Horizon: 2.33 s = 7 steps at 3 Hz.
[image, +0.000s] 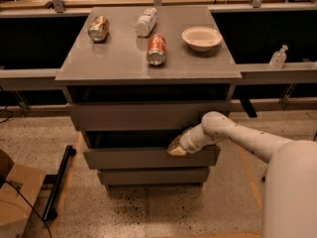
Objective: Close middle drawer
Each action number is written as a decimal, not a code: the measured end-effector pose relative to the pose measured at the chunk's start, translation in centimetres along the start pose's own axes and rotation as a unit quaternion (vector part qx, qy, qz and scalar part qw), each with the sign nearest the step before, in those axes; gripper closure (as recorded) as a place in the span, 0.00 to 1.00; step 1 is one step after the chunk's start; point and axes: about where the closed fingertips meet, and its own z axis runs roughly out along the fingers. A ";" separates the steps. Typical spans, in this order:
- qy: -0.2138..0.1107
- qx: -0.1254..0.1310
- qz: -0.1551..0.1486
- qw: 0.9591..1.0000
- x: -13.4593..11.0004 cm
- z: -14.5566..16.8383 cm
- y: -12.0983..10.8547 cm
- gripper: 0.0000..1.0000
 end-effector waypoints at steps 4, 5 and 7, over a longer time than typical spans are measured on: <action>-0.006 0.018 0.000 1.000 -0.8 -0.6 -0.6 1.00; -0.023 0.046 -0.002 0.999 -1.3 -0.4 -1.3 1.00; -0.026 0.048 0.001 0.999 -1.2 -0.1 -1.4 1.00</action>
Offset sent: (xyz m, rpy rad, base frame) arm 0.0213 -0.0130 -0.0644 -0.0266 -0.1359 -0.1696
